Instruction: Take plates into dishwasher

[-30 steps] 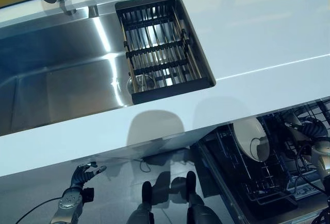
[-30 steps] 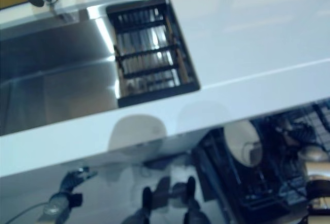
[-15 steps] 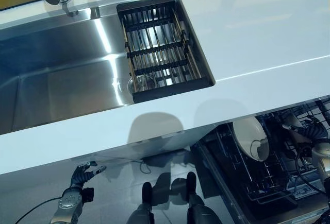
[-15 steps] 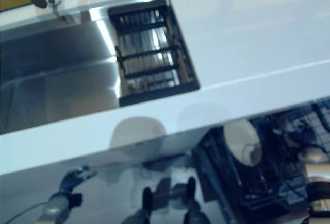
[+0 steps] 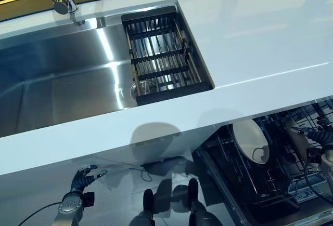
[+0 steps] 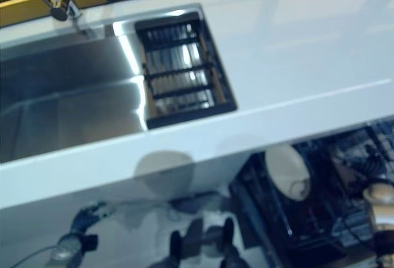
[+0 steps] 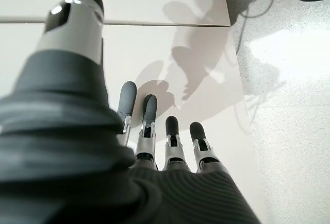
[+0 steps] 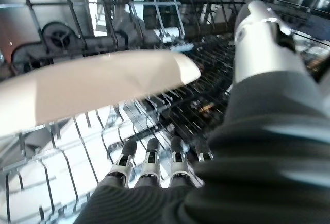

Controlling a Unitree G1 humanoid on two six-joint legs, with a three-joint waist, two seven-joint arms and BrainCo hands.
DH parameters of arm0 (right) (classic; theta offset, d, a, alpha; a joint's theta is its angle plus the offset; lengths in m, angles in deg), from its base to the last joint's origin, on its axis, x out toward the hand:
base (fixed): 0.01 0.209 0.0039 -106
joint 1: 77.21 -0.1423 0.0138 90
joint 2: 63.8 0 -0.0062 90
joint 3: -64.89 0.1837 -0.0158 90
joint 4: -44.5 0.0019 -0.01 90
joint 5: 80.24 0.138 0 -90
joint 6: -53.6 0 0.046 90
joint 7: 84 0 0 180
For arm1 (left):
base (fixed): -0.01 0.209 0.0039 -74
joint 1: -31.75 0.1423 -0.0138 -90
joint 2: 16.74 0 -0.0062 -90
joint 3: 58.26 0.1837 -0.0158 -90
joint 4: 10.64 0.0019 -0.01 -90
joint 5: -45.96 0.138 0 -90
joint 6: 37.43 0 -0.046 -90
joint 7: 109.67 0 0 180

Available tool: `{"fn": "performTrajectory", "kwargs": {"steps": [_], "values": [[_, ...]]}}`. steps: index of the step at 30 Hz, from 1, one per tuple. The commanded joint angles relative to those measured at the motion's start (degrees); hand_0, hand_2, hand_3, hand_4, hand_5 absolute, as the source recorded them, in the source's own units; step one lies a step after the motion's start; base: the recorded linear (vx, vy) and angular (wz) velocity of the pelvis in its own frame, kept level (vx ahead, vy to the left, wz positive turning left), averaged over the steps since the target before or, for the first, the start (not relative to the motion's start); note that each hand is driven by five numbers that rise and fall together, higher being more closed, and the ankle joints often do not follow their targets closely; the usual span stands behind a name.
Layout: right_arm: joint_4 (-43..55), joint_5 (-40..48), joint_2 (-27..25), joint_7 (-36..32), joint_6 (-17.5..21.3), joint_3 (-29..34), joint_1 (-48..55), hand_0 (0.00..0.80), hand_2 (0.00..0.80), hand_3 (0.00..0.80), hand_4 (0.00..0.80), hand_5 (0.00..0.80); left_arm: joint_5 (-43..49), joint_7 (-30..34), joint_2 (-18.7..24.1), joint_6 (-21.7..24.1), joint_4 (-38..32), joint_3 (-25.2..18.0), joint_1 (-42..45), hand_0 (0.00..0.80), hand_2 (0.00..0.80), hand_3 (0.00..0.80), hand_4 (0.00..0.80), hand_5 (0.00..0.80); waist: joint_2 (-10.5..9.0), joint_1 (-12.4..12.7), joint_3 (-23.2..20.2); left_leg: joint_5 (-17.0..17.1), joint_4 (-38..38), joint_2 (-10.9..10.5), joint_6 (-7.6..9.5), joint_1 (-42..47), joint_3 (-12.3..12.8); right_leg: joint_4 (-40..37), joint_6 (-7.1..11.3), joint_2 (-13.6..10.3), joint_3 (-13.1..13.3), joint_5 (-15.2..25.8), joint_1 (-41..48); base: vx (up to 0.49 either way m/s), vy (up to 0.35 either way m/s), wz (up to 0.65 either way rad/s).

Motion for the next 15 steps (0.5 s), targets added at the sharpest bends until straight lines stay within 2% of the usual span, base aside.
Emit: {"fn": "performTrajectory", "kwargs": {"steps": [1,15], "values": [[1.2,-2.7,-2.3,2.4,2.3,1.7,1.4,0.0,0.0,0.0,0.0,0.0,0.4,-0.4,1.0,2.9,3.8,-2.3,0.1,0.0,0.0,0.0,0.0,0.0,-3.37,-1.3,-5.6,0.8,2.2,-2.3,3.94,-4.4,-0.8,6.4,1.62,-0.4,-1.5,-7.3,1.5,0.039,0.109,-0.17],[7.5,-5.9,-2.8,0.7,1.5,9.5,10.2,0.0,0.0,0.0,0.0,0.0,2.5,0.5,-1.2,3.6,7.2,-4.7,3.4,0.0,0.0,0.0,0.0,0.0,-5.3,-3.4,-10.0,-1.2,0.8,-3.1,4.77,-0.3,1.3,4.5,3.08,-1.2,0.8,-5.9,4.0,0.044,0.104,-0.12]]}}
